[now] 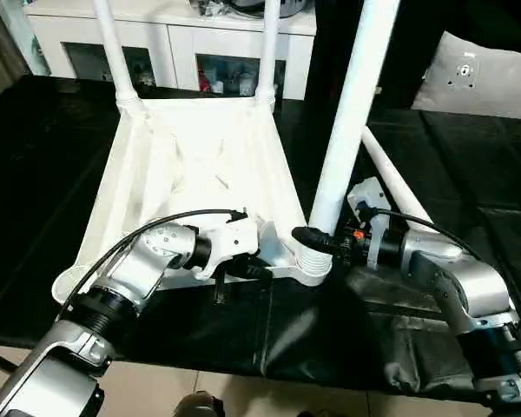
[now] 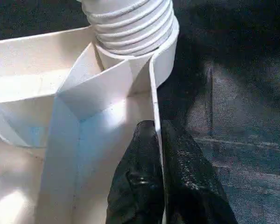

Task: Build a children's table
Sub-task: Insert table leg to table base, then rotate leg to tighten

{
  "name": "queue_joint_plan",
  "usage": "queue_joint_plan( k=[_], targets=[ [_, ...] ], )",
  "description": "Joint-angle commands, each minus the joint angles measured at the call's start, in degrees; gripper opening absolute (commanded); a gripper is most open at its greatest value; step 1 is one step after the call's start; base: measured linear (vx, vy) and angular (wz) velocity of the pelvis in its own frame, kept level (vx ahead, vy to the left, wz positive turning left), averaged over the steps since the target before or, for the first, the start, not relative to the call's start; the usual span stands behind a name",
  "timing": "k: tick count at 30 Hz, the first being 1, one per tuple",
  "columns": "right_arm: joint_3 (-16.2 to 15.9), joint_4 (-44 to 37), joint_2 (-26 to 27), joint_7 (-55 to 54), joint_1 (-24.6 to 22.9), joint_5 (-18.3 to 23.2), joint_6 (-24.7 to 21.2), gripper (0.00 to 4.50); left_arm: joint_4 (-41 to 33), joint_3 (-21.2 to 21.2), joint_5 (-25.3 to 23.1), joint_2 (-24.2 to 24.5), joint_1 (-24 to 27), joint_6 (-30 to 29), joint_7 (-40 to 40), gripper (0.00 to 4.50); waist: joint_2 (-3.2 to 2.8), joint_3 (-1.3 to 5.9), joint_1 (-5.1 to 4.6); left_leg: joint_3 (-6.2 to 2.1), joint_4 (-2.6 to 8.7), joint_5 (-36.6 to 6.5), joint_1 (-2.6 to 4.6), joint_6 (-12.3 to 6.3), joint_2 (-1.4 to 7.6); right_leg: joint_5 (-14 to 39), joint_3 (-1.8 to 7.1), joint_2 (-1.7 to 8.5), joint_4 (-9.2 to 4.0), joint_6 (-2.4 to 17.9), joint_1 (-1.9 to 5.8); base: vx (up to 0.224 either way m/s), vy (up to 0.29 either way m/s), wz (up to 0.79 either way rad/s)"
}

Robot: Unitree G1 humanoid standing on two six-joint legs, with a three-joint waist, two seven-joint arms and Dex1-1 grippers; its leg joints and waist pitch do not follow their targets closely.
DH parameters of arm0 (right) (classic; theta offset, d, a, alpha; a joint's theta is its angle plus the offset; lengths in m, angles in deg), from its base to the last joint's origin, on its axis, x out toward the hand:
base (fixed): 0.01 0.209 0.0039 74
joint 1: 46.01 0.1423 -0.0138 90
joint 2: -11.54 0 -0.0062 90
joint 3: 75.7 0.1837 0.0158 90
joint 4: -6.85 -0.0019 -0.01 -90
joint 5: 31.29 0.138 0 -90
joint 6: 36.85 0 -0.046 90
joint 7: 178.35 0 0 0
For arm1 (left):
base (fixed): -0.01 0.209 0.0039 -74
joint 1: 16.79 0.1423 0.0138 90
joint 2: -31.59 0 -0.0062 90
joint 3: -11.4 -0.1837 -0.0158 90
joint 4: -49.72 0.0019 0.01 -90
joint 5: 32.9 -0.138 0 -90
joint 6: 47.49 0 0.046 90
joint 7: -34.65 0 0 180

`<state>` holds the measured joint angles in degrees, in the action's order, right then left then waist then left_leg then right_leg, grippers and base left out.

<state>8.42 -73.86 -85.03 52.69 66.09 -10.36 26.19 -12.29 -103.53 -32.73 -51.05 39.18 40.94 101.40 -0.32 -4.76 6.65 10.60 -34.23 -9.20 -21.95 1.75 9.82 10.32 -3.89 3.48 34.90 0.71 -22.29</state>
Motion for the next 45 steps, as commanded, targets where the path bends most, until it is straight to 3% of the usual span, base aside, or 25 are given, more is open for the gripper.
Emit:
queue_joint_plan(
  k=[1,8,13,14,17,19,21,23,24,27,28,29,32,36,39,43,44,45],
  targets=[
    [-0.5,3.0,-0.4,0.0,-2.4,-1.1,-1.3,1.91,-0.4,-0.1,-0.2,-0.6,-1.3,1.9,1.5,0.0,-0.25,3.51,-0.49,-2.17,4.81,-22.5,2.21,2.1,3.97,26.3,3.31,6.08,-5.9,9.0,0.98,0.0,0.0,0.0],
    [3.7,2.9,2.2,-1.3,-8.2,1.7,3.4,1.91,0.9,1.2,0.2,-1.8,-1.8,1.7,-0.3,0.0,-0.86,3.23,-0.25,-2.42,5.02,-25.6,2.39,2.4,4.01,28.5,3.28,6.3,-6.34,8.8,0.78,0.0,0.0,0.0],
    [4.2,0.3,3.7,-2.7,-11.9,1.8,6.3,1.91,1.2,1.7,0.4,-2.2,-1.8,1.6,-0.9,0.0,-1.0,3.1,-0.26,-2.61,5.26,-26.5,2.47,2.27,4.0,31.1,3.25,6.28,-6.73,7.6,0.61,0.0,0.0,0.0],
    [3.8,0.1,3.8,-3.0,-13.0,0.9,7.9,1.91,1.2,1.8,0.5,-2.5,-1.7,1.4,-1.1,0.0,-1.46,3.05,-0.29,-2.71,5.38,-26.7,2.37,2.29,4.03,30.9,3.21,6.31,-6.66,7.6,0.67,0.0,0.0,0.0],
    [2.8,0.9,3.5,-3.5,-13.5,-1.1,9.9,1.91,1.0,1.7,0.4,-2.5,-1.5,1.4,-1.0,0.0,-1.3,3.21,-0.33,-2.53,5.63,-25.5,2.34,1.95,4.1,28.0,3.27,6.22,-6.73,8.2,0.82,0.0,0.0,0.0],
    [0.5,1.2,1.8,-3.8,-13.2,-4.8,11.5,1.91,0.9,1.3,-0.1,-2.2,-1.4,1.7,-0.5,0.0,-1.57,2.95,-0.53,-2.55,5.77,-26.3,2.28,2.07,4.07,27.9,3.29,6.15,-6.73,8.4,0.68,0.0,0.0,0.0],
    [-1.2,1.2,0.5,-3.7,-12.8,-6.9,12.0,1.91,1.0,0.9,-0.7,-1.9,-1.4,2.2,-0.2,0.0,-1.44,2.63,-0.86,-2.63,5.9,-27.5,2.23,2.38,3.98,29.4,3.27,6.07,-6.83,7.9,0.66,0.0,0.0,0.0],
    [-2.5,1.4,-0.3,-3.2,-12.3,-8.0,12.0,1.91,1.1,0.5,-1.2,-1.6,-1.6,2.7,0.1,0.0,-1.38,2.33,-0.96,-2.7,5.75,-28.9,2.65,2.22,3.86,34.0,3.37,6.36,-7.46,6.6,0.29,0.0,0.0,0.0],
    [-4.1,2.3,-1.2,-1.9,-11.1,-9.0,11.7,1.91,1.2,0.2,-1.6,-1.3,-1.7,3.1,0.6,0.0,-1.06,1.81,-1.19,-2.85,5.81,-29.5,2.59,2.01,3.74,36.8,3.26,6.46,-7.84,5.7,0.14,0.0,0.0,0.0],
    [-5.5,3.1,-1.9,-0.4,-9.8,-9.5,10.9,1.91,0.8,-0.1,-1.7,-1.0,-1.7,3.2,1.2,0.0,-1.23,1.34,-1.57,-3.13,5.8,-32.6,3.35,2.3,3.67,41.1,2.91,6.39,-8.7,4.0,-0.37,0.0,0.0,0.0],
    [-6.4,3.7,-2.4,0.7,-9.0,-10.0,10.6,1.91,0.7,-0.2,-1.8,-0.7,-1.8,3.4,1.7,0.0,-0.98,1.1,-1.86,-3.19,6.0,-33.2,3.65,2.19,3.51,41.4,2.64,6.33,-9.03,3.5,-0.21,0.0,0.0,0.0],
    [-7.4,4.2,-2.9,1.7,-8.4,-10.4,10.4,1.91,0.7,-0.3,-1.9,-0.4,-2.0,3.6,2.2,0.0,-0.96,0.86,-1.95,-3.47,6.46,-33.4,3.35,2.17,3.57,40.3,2.6,6.17,-8.87,3.6,0.05,0.0,0.0,0.0],
    [-8.9,4.1,-3.6,3.2,-8.0,-10.5,9.4,1.91,0.6,-0.5,-2.0,0.0,-2.4,3.8,2.9,0.0,-0.82,0.54,-2.12,-3.32,6.99,-33.2,3.33,2.04,3.86,36.1,3.21,6.11,-8.53,5.0,-0.04,0.0,0.0,0.0],
    [-9.2,3.1,-3.4,3.5,-8.7,-9.8,8.5,1.91,1.1,-0.2,-2.0,0.3,-3.3,4.0,3.4,0.0,-0.69,-0.3,-2.06,-3.3,7.35,-32.4,3.14,1.6,3.91,36.6,3.76,6.52,-8.55,5.5,-0.23,0.0,0.0,0.0],
    [-9.5,3.2,-3.0,3.5,-8.6,-9.7,8.4,1.91,2.3,0.1,-2.0,0.4,-4.2,4.4,3.7,0.0,-0.46,-0.4,-2.11,-3.35,7.5,-31.4,2.9,1.45,3.98,36.6,3.77,6.57,-8.49,5.6,0.01,0.0,0.0,0.0],
    [-10.0,3.5,-2.2,3.1,-8.0,-9.7,8.4,1.91,4.1,0.8,-1.9,0.8,-5.6,4.8,4.2,0.0,-0.86,-0.98,-2.26,-3.62,7.85,-33.3,2.9,2.2,4.14,36.9,3.76,6.53,-8.48,5.9,-0.12,0.0,0.0,0.0],
    [-9.8,3.7,-1.7,2.3,-7.7,-9.8,8.4,1.91,4.0,1.3,-1.6,1.1,-5.5,4.2,4.1,0.0,-1.2,-0.93,-2.27,-3.66,7.79,-34.2,3.11,2.48,4.12,37.5,3.78,6.63,-8.52,6.0,-0.23,0.0,0.0,0.0],
    [-9.8,3.7,-1.7,2.3,-7.7,-9.8,8.4,1.91,4.0,1.3,-1.6,1.1,-5.5,4.2,4.1,0.0,-1.03,-1.09,-2.39,-3.65,7.85,-34.8,3.15,2.6,4.14,38.1,3.77,6.63,-8.67,6.0,-0.36,0.0,0.0,0.0]
  ],
)
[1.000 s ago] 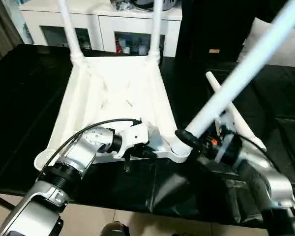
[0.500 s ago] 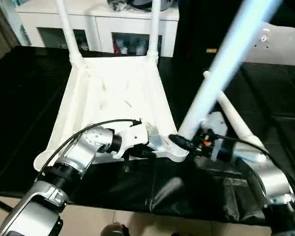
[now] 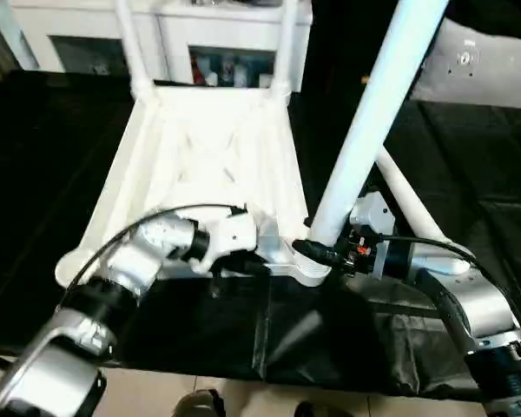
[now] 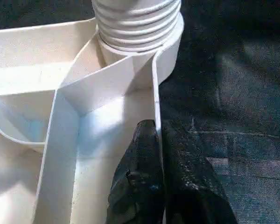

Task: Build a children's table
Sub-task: Rotate leg to tighten

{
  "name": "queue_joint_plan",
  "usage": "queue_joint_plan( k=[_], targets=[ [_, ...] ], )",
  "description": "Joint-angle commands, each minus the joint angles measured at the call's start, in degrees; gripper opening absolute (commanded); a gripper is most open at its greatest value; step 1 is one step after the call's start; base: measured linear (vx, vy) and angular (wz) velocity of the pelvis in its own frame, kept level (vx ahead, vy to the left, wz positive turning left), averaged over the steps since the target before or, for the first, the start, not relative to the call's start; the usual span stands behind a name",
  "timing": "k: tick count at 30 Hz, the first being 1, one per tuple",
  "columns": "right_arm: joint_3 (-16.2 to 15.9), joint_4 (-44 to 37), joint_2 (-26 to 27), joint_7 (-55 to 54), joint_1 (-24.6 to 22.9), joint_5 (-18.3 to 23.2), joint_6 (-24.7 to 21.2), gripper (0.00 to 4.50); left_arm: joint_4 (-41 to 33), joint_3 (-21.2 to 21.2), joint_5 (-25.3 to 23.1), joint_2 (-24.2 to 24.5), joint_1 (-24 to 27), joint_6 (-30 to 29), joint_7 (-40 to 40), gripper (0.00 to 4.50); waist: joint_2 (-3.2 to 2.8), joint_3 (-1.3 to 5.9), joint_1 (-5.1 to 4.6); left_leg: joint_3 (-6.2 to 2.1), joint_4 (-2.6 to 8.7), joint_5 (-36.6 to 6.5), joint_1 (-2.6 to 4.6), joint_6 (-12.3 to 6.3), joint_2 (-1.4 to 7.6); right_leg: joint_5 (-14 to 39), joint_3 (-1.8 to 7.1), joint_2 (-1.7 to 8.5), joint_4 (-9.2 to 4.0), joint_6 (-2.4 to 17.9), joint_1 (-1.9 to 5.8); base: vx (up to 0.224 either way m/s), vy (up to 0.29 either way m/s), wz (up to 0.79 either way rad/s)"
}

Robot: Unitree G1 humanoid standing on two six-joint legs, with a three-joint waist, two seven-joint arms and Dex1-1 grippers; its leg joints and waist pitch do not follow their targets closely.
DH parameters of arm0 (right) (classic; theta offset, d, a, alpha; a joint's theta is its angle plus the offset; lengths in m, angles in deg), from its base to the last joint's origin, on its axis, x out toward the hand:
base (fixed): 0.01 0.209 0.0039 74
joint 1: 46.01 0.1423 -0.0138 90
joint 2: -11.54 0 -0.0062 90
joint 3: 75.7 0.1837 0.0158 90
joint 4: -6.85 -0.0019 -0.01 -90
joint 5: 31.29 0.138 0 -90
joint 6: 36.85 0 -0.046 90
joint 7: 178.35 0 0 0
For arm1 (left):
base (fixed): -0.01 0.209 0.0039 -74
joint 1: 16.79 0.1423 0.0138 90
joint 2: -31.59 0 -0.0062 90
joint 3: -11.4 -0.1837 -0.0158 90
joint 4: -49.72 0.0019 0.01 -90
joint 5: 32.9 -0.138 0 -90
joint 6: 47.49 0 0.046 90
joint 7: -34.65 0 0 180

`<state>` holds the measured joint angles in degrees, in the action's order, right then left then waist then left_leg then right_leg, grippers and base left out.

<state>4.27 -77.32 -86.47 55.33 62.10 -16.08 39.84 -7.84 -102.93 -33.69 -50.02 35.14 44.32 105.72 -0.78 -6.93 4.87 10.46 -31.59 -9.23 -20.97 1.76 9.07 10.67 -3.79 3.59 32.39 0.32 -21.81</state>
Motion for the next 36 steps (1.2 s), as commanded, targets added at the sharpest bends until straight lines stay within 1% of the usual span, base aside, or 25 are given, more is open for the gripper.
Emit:
queue_joint_plan(
  k=[1,7,9,10,11,13,14,15,16,17,18,19,20,21,22,23,24,25,26,27,28,29,30,32,36],
  targets=[
    [-5.5,7.4,0.1,-0.9,-3.5,-4.1,-5.3,1.91,-0.6,1.1,-0.4,0.2,-1.3,0.3,-0.4,0.0,-0.51,0.92,-0.67,-3.65,5.2,-35.4,2.17,2.7,4.87,38.9,3.6,6.58,-6.23,6.1,-0.84,0.0,0.0,0.0],
    [-3.0,9.7,2.6,-8.3,-2.1,-6.0,-5.8,1.91,-7.6,4.4,2.6,0.9,3.2,-7.0,-3.1,0.0,-0.82,0.21,-1.62,-4.22,5.37,-39.1,2.41,3.55,4.64,45.3,2.82,6.62,-7.16,3.8,-1.43,0.0,0.0,0.0],
    [-1.4,11.3,4.0,-11.8,-1.1,-6.4,-5.5,1.91,-12.1,5.5,2.9,0.7,6.1,-11.0,-6.2,0.0,-0.85,-0.01,-2.5,-4.52,5.27,-41.2,2.58,3.72,4.34,46.5,1.88,6.4,-7.65,2.9,-1.27,0.0,0.0,0.0],
    [-0.6,12.3,4.7,-13.6,-0.4,-6.5,-5.3,1.91,-14.8,6.1,3.0,0.4,7.8,-13.4,-8.2,0.0,-1.07,0.25,-2.68,-4.82,5.4,-41.7,2.33,4.67,4.75,44.4,2.01,6.85,-6.8,3.8,-0.81,0.0,0.0,0.0],
    [0.0,13.7,5.5,-15.6,0.6,-7.0,-4.9,1.91,-18.0,6.5,3.0,-0.3,9.5,-16.0,-10.2,0.0,-0.99,-0.04,-3.47,-5.2,6.23,-43.7,1.56,4.76,4.82,42.3,1.23,6.24,-6.53,3.9,-0.2,-0.014,0.045,-0.19],
    [0.4,15.1,6.0,-17.3,1.6,-7.5,-4.6,1.91,-20.6,6.4,2.8,-0.9,10.7,-18.0,-11.5,0.0,-2.03,-0.1,-4.08,-5.82,8.11,-48.4,0.1,5.7,5.4,33.6,0.66,5.45,-3.61,4.9,1.75,-0.032,0.049,-0.21],
    [0.6,15.9,6.3,-18.2,2.2,-7.8,-4.4,1.91,-21.8,6.2,2.6,-1.3,11.2,-18.9,-12.1,0.0,-2.29,-0.06,-3.91,-5.47,10.13,-51.3,-0.84,6.58,5.85,26.3,0.54,4.55,-1.13,5.7,2.77,-0.08,0.033,-0.12],
    [0.8,16.8,6.6,-18.9,2.8,-7.9,-4.3,1.91,-22.6,6.0,2.5,-1.7,11.4,-19.4,-12.4,0.0,-2.29,0.11,-3.3,-3.98,11.64,-52.4,-0.79,7.45,5.59,22.9,0.73,3.74,0.69,6.8,2.54,-0.08,0.033,-0.12],
    [1.8,19.3,7.5,-21.7,4.6,-8.1,-4.0,1.91,-26.0,5.0,2.2,-3.3,12.0,-22.0,-13.4,0.0,-1.32,0.01,-3.66,-3.43,10.68,-50.4,-0.08,7.27,4.96,25.3,1.45,4.15,-0.64,6.8,1.38,0.0,0.0,0.0],
    [2.6,21.1,8.1,-23.8,5.9,-8.3,-3.7,1.91,-28.6,4.3,2.0,-4.4,12.5,-24.1,-14.2,0.0,0.01,0.0,-3.36,-3.01,4.21,-41.0,4.72,5.27,2.21,43.3,1.73,7.17,-8.23,4.8,-3.01,0.0,0.0,0.0],
    [3.2,22.8,8.6,-25.4,7.2,-8.3,-3.7,1.91,-30.5,3.4,1.2,-5.4,12.5,-25.5,-15.1,0.0,1.27,-0.37,-3.86,-3.44,-3.63,-17.9,5.66,0.31,-0.82,56.4,0.76,10.92,-12.67,2.5,-2.73,0.0,0.0,0.0],
    [3.4,23.3,8.8,-25.9,7.6,-8.2,-3.7,1.91,-31.2,3.1,0.9,-5.7,12.5,-26.1,-15.4,0.0,1.05,-0.64,-3.64,-4.15,-3.13,-10.7,2.38,-0.74,-0.17,55.7,0.84,12.01,-11.43,1.6,0.61,0.05,0.048,-0.53],
    [3.6,23.7,8.9,-26.4,7.9,-8.2,-3.7,1.91,-31.8,2.8,0.6,-6.0,12.5,-26.6,-15.6,0.0,-1.56,-1.18,-3.6,-5.59,1.31,-15.4,-0.98,0.42,2.59,46.6,-2.58,9.88,-8.67,0.9,4.56,0.032,0.097,-0.55],
    [3.5,24.6,9.1,-26.8,8.5,-8.2,-3.4,1.91,-31.8,2.4,-0.3,-6.4,12.0,-26.6,-16.1,0.0,-2.94,-0.57,-5.11,-7.59,6.83,-40.7,-1.53,2.73,6.35,29.3,-4.67,4.95,-2.75,1.3,5.12,0.032,0.097,-0.55],
    [3.5,24.9,9.2,-26.8,8.7,-8.2,-3.3,1.91,-31.7,2.1,-0.9,-6.5,11.8,-26.8,-16.5,0.0,-4.08,-0.19,-4.18,-8.3,9.86,-52.7,-3.36,4.39,7.15,15.9,-3.59,3.57,5.5,3.5,7.13,-0.034,0.063,-0.02],
    [3.5,25.3,9.3,-26.9,8.9,-8.3,-3.1,1.91,-32.3,1.9,-1.2,-6.5,11.8,-27.4,-17.0,0.0,-4.39,-0.38,-2.07,-5.39,11.57,-60.5,-1.09,5.9,5.85,3.3,-3.22,1.29,6.45,5.2,2.59,0.0,0.0,0.0],
    [3.6,25.7,9.6,-27.0,9.2,-8.1,-3.0,1.91,-32.5,1.9,-1.5,-6.7,11.8,-28.2,-17.7,0.0,-1.74,1.14,-3.21,-6.1,8.31,-53.2,1.91,6.47,4.41,13.8,0.71,4.3,2.85,6.7,1.83,0.054,-0.013,0.19],
    [3.8,25.9,9.9,-26.9,9.3,-7.8,-3.1,1.91,-32.6,2.0,-1.6,-6.8,11.9,-28.8,-18.4,0.0,-0.3,1.2,-2.94,-5.63,6.23,-45.5,2.48,6.86,3.13,25.3,2.41,5.84,-0.41,6.6,0.63,0.053,-0.068,-0.13],
    [3.6,26.3,10.2,-27.1,9.7,-7.8,-2.7,1.91,-32.2,2.0,-1.8,-6.4,11.9,-29.3,-19.8,0.0,0.43,1.59,-1.99,-5.93,1.28,-27.2,1.22,3.43,2.01,47.1,3.92,10.51,-5.57,5.7,1.18,0.098,-0.082,-0.25],
    [3.5,26.4,10.4,-27.0,9.7,-7.7,-2.7,1.91,-31.7,2.1,-2.0,-6.0,11.8,-29.3,-20.2,0.0,0.7,2.09,-1.2,-5.68,1.93,-12.7,-0.96,0.13,2.84,42.8,4.53,10.44,-5.12,6.1,2.98,0.033,-0.054,-0.32],
    [3.5,26.4,10.4,-27.1,9.8,-7.7,-2.6,1.91,-31.7,2.1,-2.1,-6.0,11.8,-29.4,-20.3,0.0,0.43,1.69,-0.98,-5.49,2.94,-10.1,-1.6,-0.1,3.09,38.7,3.63,9.07,-4.52,6.7,2.85,0.059,-0.043,-0.16],
    [3.4,27.0,10.6,-27.0,10.1,-7.7,-2.2,1.91,-31.8,2.3,-2.6,-5.7,11.9,-30.0,-20.7,0.0,-0.28,2.6,-1.04,-4.88,3.48,-7.6,-0.79,-0.05,3.71,25.8,2.86,7.15,-3.2,9.1,2.46,0.0,0.0,0.0],
    [3.3,27.2,10.6,-27.0,10.2,-7.6,-2.1,1.91,-31.7,2.4,-2.8,-5.6,11.9,-30.1,-20.8,0.0,-0.86,2.84,-1.32,-4.41,3.99,-10.7,-0.38,-0.62,4.07,18.0,2.53,6.27,-2.5,11.7,2.26,0.0,0.0,0.0],
    [3.0,28.0,10.7,-26.8,10.6,-7.2,-1.7,1.91,-31.7,2.8,-3.5,-5.7,11.8,-30.9,-21.2,0.0,-0.69,2.64,-1.68,-4.0,4.22,-21.1,-0.13,1.04,4.05,23.3,2.52,6.21,-2.92,12.4,1.87,0.0,0.0,0.0],
    [2.9,28.9,10.7,-26.3,11.0,-7.2,-1.4,1.91,-31.1,3.0,-3.8,-5.6,11.3,-30.9,-21.6,0.0,-0.52,3.22,-1.57,-3.4,4.3,-18.0,-0.29,0.34,4.2,18.2,2.47,5.99,-2.87,12.4,2.21,0.0,0.0,0.0]
  ],
)
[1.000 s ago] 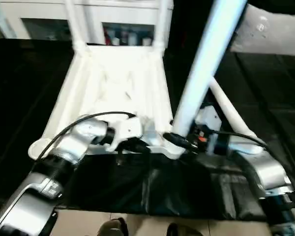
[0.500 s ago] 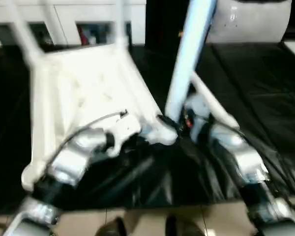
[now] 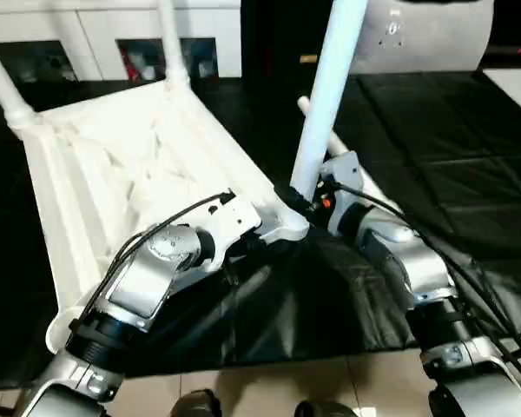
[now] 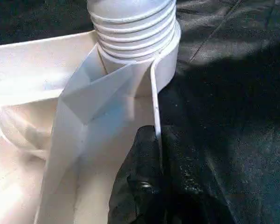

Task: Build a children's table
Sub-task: Rotate leg to tighten

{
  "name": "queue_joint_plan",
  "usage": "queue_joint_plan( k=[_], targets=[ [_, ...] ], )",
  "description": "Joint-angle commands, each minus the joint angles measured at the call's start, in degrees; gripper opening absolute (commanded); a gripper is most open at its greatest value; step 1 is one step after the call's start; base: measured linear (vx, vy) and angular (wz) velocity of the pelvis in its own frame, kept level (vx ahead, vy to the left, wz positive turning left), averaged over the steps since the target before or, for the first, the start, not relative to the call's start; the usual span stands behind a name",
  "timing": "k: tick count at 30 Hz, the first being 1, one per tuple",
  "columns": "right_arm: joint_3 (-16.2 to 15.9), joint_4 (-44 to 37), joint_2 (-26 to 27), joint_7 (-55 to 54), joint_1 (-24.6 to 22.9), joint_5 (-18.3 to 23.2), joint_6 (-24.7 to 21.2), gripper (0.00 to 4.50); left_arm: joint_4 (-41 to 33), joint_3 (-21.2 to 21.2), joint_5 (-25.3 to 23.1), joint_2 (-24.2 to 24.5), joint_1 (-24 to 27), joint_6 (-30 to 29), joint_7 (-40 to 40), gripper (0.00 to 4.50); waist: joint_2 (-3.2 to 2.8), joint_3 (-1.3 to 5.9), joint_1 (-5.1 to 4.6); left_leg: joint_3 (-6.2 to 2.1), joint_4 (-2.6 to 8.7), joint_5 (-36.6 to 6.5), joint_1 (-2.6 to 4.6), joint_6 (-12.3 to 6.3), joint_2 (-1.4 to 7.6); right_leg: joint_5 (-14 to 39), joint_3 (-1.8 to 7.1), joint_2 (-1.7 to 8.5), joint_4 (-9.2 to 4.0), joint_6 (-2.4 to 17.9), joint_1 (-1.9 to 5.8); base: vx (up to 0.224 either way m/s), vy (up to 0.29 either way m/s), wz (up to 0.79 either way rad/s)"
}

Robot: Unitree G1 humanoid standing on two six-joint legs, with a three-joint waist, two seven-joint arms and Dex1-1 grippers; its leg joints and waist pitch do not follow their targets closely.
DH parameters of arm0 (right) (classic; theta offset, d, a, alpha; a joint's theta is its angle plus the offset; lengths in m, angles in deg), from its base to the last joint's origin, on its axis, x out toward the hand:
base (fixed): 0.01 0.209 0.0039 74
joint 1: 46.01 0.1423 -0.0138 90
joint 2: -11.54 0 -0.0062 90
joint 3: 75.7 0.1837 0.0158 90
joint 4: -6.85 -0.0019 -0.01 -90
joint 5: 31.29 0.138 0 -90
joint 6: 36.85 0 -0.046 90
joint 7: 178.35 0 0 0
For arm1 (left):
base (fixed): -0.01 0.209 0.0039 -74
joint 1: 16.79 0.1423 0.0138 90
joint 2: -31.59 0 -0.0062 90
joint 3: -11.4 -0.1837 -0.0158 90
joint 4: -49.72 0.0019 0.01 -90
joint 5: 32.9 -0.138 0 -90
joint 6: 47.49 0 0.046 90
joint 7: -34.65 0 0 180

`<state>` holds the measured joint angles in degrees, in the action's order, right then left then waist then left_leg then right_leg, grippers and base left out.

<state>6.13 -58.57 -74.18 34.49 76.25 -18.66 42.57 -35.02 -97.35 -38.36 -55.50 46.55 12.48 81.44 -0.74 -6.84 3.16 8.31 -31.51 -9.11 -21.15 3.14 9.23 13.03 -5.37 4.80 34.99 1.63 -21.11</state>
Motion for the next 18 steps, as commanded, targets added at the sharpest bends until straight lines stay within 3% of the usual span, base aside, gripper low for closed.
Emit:
queue_joint_plan(
  k=[1,5,7,10,12,13,15,18],
  targets=[
    [1.0,10.3,-1.6,-5.3,-3.0,-4.6,-4.1,1.91,-3.8,-2.6,0.9,0.0,-0.1,1.1,2.7,0.0,-0.59,3.17,0.16,-1.16,4.16,-18.1,-0.09,-1.07,4.03,15.7,4.07,4.81,-5.53,11.1,1.48,0.0,0.0,0.0],
    [1.4,11.6,-1.4,-4.2,-2.2,-4.0,-2.7,1.91,-2.5,-2.4,1.1,0.4,-0.5,2.0,2.4,0.0,-0.49,3.29,0.07,-1.01,4.09,-18.1,0.01,-1.11,4.03,14.7,4.07,4.72,-5.49,11.4,1.44,0.0,0.0,0.0],
    [1.5,11.9,-1.3,-3.8,-2.0,-3.7,-2.4,2.47,-1.9,-2.1,1.0,0.5,-0.7,2.5,2.1,0.0,-0.4,3.22,0.02,-0.98,4.12,-18.8,0.02,-1.09,3.95,16.0,4.03,4.68,-5.6,11.2,1.43,0.0,0.0,0.0],
    [1.8,11.3,-1.3,-2.3,-2.0,-2.7,-1.7,2.67,-0.1,-1.3,0.5,0.6,-1.5,4.2,1.4,0.0,-0.35,3.46,0.21,-0.89,3.92,-18.8,0.24,-0.95,4.02,17.3,4.16,4.81,-5.79,11.0,1.3,0.0,0.0,0.0],
    [1.5,10.1,-1.7,-0.8,-2.7,-2.3,-1.2,3.05,0.7,-1.2,0.6,0.8,-1.8,5.1,1.5,0.0,-0.46,4.02,0.52,-0.72,3.62,-12.9,-0.21,-2.22,4.15,7.2,4.06,4.42,-4.69,12.3,1.67,0.0,0.0,0.0],
    [1.5,9.9,-1.7,-0.7,-2.7,-2.2,-1.1,3.1,0.8,-1.2,0.6,0.8,-1.9,5.2,1.5,0.0,-0.52,4.12,0.57,-0.67,3.52,-11.8,-0.17,-2.59,4.14,5.0,3.96,4.31,-4.48,12.7,1.68,0.0,0.0,0.0],
    [1.6,8.9,-2.0,0.2,-3.4,-1.8,-0.2,3.28,1.2,-1.3,0.6,1.0,-2.1,6.1,1.7,0.0,-0.67,4.77,0.83,-0.45,2.62,-6.4,-0.2,-4.46,4.06,-5.2,3.83,4.24,-3.43,14.8,1.85,0.0,0.0,0.0],
    [2.0,6.8,-2.9,2.2,-4.8,-0.7,1.5,3.53,2.3,-1.1,0.9,1.2,-2.5,7.6,1.8,0.0,-0.58,4.78,1.28,-0.33,2.3,-4.9,-0.4,-6.47,3.89,-8.9,3.58,4.25,-3.11,15.7,2.17,0.0,0.0,0.0]
  ],
)
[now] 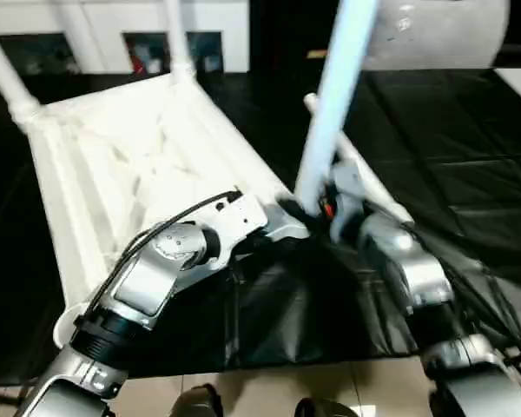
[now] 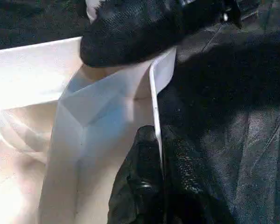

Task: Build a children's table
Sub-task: Rotate leg to tighten

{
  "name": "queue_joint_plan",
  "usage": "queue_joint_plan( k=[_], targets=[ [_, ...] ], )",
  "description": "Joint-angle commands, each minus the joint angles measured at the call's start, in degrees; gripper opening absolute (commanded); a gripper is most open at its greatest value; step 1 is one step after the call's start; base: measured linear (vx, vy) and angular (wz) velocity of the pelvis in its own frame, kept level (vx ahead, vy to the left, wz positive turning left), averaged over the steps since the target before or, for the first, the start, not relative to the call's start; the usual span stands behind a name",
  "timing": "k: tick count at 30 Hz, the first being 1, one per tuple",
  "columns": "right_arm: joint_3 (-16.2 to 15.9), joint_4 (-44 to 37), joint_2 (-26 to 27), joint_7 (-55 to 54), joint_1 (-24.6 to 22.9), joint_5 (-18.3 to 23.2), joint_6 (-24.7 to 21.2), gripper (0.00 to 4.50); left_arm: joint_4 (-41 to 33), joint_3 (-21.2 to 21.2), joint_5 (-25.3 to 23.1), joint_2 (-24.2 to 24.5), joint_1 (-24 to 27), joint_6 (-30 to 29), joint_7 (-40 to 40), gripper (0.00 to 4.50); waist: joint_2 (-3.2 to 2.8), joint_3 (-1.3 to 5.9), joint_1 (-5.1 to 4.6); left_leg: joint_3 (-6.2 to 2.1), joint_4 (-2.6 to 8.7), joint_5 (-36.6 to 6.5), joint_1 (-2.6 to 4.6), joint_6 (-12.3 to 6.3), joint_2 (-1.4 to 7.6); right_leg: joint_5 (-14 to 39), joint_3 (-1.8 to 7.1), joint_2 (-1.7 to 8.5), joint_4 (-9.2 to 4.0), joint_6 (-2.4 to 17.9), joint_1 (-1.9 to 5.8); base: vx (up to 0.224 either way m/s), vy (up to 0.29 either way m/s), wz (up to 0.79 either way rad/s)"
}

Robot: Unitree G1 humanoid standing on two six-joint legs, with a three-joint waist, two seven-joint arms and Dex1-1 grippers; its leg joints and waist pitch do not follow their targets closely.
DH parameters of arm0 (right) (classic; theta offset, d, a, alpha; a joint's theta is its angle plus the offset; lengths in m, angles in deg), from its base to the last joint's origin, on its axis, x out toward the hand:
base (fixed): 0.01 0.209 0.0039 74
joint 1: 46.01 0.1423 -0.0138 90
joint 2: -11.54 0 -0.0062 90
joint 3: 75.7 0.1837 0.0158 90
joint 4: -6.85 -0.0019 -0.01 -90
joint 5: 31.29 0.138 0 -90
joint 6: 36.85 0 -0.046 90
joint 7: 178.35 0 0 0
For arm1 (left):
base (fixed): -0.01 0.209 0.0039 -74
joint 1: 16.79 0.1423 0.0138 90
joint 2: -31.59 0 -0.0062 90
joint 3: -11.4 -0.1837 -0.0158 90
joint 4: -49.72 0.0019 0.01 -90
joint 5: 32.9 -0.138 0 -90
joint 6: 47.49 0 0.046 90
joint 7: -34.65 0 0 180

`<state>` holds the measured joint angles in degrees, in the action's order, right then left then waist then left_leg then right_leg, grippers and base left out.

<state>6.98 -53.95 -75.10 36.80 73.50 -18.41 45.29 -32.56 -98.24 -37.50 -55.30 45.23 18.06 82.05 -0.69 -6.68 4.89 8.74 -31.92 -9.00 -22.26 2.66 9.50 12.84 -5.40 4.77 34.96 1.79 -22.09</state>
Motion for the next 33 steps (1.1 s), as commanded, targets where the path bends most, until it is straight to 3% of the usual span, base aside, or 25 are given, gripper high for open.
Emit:
queue_joint_plan(
  k=[1,5,11,15,18,24,28,33],
  targets=[
    [1.3,1.9,-2.1,0.2,-2.3,-0.8,-1.0,3.53,0.1,-0.2,0.0,1.0,-1.2,2.3,1.3,0.0,-0.66,4.62,-0.28,-0.72,2.66,-5.2,0.76,-6.16,3.62,-8.4,3.62,4.32,-3.1,15.5,3.15,0.0,0.0,0.0],
    [1.6,-2.5,-3.7,4.6,-5.5,0.7,1.6,4.03,2.6,-0.4,0.2,1.5,-1.7,6.0,2.3,0.0,-0.59,4.5,0.15,-0.71,2.82,-7.8,0.86,-5.52,3.81,-3.7,3.68,4.46,-3.53,14.6,3.28,0.0,0.0,0.0],
    [2.4,-8.3,-7.0,9.4,-9.8,1.9,4.6,4.44,5.8,-1.4,0.5,3.2,-2.4,11.3,6.0,0.0,-0.57,4.57,0.16,-0.66,2.67,-8.4,0.79,-5.59,3.73,-2.0,3.62,4.47,-3.75,14.5,3.32,0.0,0.0,0.0],
    [2.9,-10.0,-10.1,12.3,-11.0,1.9,7.1,4.44,7.3,-2.7,0.5,5.1,-2.5,15.1,9.7,0.0,-0.61,4.68,0.3,-0.59,2.54,-8.3,0.83,-5.59,3.82,-1.8,3.57,4.39,-3.56,14.3,3.29,0.0,0.0,0.0],
    [3.7,-11.8,-12.1,16.3,-11.0,3.8,5.8,4.44,8.4,-3.7,0.3,6.5,-2.7,17.9,12.4,0.0,-0.78,4.71,0.21,-0.58,2.49,-8.5,0.96,-6.06,3.87,-2.2,3.54,4.37,-3.5,14.8,3.2,0.0,0.0,0.0],
    [2.5,-13.7,-15.0,23.7,-10.0,6.1,2.4,4.44,10.5,-5.4,0.5,8.2,-3.4,23.7,17.7,0.0,-0.37,4.94,0.5,-0.55,2.19,-6.6,0.86,-7.65,3.89,-4.6,3.43,4.35,-3.06,15.7,3.4,0.0,0.0,0.0],
    [-1.0,-14.0,-15.7,26.9,-8.9,4.1,2.9,4.44,9.8,-6.4,0.7,8.7,-3.4,24.7,20.1,0.0,-0.27,5.04,0.58,-0.49,2.06,-5.8,0.89,-7.91,4.04,-4.7,3.36,4.4,-2.74,16.2,3.21,0.0,0.0,0.0],
    [-2.1,-10.4,-13.8,27.3,-6.2,2.5,4.1,4.44,9.0,-6.7,1.4,8.3,-3.4,25.1,21.6,0.0,-0.37,5.11,0.92,-0.44,2.05,-6.3,0.97,-6.91,4.04,-2.9,3.39,4.48,-2.73,16.5,3.12,0.0,0.0,0.0]
  ],
)
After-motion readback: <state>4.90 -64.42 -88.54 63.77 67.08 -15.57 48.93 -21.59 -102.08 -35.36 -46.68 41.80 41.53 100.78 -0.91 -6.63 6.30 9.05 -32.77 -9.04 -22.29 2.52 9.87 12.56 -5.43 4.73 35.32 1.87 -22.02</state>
